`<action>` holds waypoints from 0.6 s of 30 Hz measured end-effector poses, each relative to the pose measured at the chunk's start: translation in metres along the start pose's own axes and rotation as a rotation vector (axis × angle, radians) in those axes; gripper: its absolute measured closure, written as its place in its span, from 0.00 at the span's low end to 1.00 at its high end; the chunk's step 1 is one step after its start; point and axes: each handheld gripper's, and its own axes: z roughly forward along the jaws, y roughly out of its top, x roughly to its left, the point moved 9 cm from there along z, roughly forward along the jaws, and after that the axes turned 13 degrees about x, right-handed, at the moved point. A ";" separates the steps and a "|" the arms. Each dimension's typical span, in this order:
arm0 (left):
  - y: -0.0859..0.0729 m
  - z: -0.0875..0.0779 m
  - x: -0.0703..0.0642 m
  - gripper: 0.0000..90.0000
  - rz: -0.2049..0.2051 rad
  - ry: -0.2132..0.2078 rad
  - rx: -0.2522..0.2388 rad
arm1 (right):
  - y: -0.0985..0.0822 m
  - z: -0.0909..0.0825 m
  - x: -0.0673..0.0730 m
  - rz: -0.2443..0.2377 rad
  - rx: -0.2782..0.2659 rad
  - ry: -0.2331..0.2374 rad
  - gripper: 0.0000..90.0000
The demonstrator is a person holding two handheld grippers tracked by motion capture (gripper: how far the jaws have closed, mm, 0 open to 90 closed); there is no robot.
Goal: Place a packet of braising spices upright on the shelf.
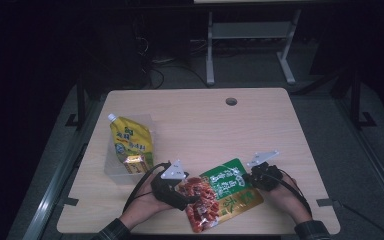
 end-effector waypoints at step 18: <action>-0.006 0.029 0.009 0.16 0.002 -0.002 0.102 | -0.003 -0.030 0.017 0.052 -0.133 0.069 0.63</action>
